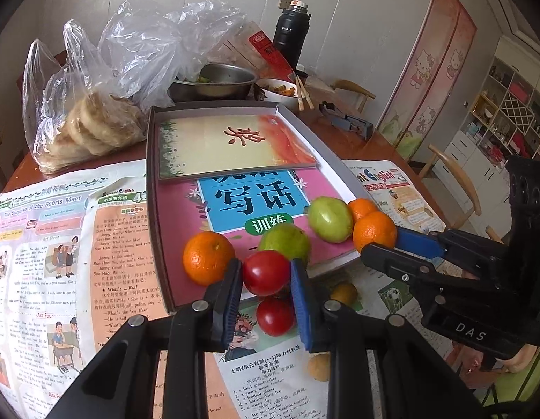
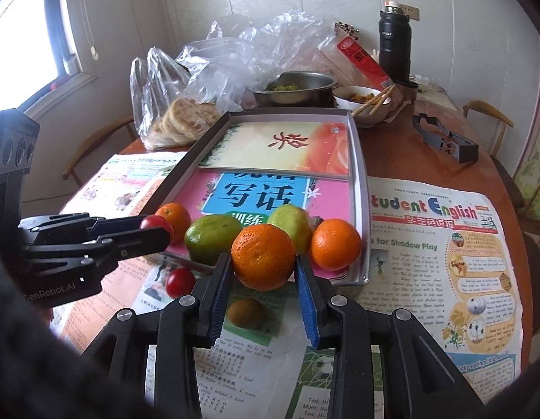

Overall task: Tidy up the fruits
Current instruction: 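Lower the tomato with the left tool while the right tool lowers the orange onto the tray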

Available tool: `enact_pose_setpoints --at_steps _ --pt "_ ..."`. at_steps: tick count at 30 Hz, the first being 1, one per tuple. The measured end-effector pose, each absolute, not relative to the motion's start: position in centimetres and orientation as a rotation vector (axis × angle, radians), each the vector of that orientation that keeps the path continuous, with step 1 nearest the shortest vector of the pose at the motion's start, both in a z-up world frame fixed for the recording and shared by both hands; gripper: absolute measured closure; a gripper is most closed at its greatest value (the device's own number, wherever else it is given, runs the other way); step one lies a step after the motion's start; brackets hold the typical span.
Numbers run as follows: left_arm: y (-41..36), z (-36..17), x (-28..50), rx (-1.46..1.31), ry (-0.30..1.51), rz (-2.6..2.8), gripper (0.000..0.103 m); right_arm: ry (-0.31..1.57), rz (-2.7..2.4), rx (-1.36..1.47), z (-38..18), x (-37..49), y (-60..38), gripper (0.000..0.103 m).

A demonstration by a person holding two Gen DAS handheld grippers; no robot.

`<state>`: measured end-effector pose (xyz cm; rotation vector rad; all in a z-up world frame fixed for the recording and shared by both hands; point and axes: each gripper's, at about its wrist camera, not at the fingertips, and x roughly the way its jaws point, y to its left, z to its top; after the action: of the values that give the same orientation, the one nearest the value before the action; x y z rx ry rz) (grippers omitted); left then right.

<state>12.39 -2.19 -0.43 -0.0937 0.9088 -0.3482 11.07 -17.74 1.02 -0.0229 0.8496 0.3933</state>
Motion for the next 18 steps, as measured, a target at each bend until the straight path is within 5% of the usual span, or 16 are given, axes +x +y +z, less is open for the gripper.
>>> enact_pose_setpoints --at_steps 18 --pt "-2.3 -1.2 13.5 -0.067 0.904 -0.302 0.075 0.851 0.342 -0.058 -0.2 12.6 -18.2 0.066"
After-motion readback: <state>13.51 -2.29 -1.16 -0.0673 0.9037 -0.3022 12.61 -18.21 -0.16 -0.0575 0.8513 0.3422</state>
